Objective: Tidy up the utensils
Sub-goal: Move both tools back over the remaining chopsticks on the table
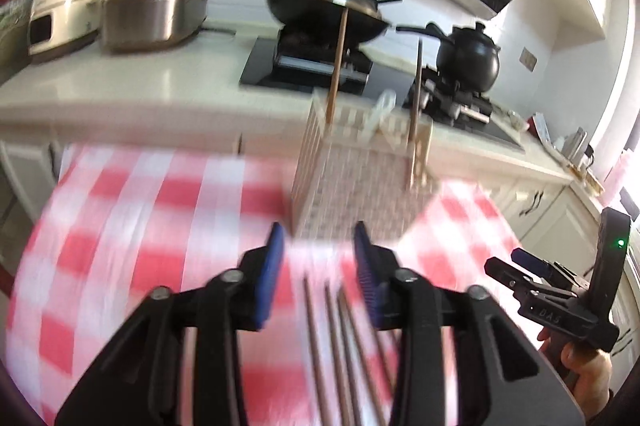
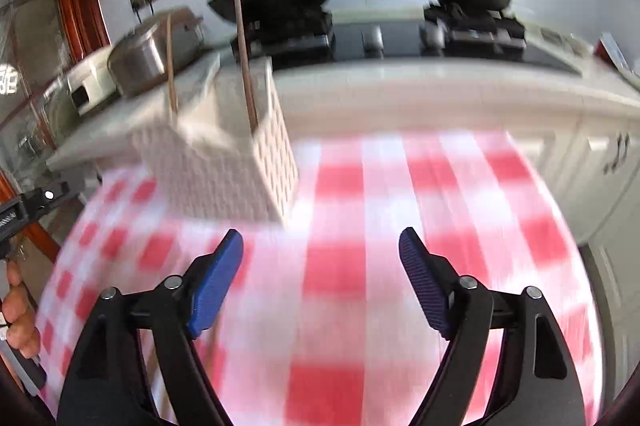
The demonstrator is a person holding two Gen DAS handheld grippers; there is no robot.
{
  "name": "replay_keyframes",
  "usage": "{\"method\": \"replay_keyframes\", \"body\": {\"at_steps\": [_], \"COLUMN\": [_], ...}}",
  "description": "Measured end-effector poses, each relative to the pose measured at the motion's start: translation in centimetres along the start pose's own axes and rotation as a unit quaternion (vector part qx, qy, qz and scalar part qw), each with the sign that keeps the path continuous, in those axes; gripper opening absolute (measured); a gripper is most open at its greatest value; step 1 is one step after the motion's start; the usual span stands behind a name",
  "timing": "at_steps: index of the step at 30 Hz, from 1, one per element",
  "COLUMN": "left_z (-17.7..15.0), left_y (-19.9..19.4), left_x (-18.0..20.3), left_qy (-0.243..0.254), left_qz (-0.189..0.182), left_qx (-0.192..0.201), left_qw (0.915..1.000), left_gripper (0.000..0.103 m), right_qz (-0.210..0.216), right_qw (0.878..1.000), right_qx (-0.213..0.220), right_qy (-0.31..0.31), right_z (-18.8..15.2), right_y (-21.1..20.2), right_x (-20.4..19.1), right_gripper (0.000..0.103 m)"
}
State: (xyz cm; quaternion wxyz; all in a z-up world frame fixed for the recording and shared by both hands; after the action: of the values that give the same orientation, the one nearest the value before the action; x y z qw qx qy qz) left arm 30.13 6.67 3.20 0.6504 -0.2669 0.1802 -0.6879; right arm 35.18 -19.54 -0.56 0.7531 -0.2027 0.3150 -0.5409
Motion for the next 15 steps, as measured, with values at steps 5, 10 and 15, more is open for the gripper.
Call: {"method": "replay_keyframes", "body": {"at_steps": [5, 10, 15], "left_z": [-6.9, -10.5, -11.2], "left_y": [-1.4, -1.6, -1.4], "left_x": [-0.5, -0.6, 0.2], "left_qy": [0.006, 0.000, -0.002], "left_qz": [0.004, 0.005, -0.003], "left_qx": [-0.048, -0.081, -0.095], "left_qw": [0.9988, 0.9967, 0.9955], "left_gripper": [0.043, 0.043, 0.043], "right_qz": [-0.014, -0.027, -0.028], "right_qw": [0.999, 0.998, 0.997], "right_qx": [-0.043, -0.061, -0.068], "right_qy": [-0.007, -0.007, -0.020], "right_z": [-5.8, -8.5, -9.2], "right_y": [-0.4, -1.2, -1.4], "right_x": [1.4, 1.5, 0.3], "right_gripper": [0.081, 0.084, 0.084]}}
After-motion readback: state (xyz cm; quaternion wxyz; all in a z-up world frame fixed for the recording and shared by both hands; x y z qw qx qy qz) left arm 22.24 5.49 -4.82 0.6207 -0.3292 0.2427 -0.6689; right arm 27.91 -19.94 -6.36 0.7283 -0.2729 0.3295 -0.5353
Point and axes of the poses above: each gripper's, at about its wrist camera, not at the fingertips, and y roughly the way its jaws point, x to its right, z to its top, the point moved 5 cm from there along y, roughly the way its jaws point, and after that the axes turned 8 degrees about y, right-handed, at the moved point
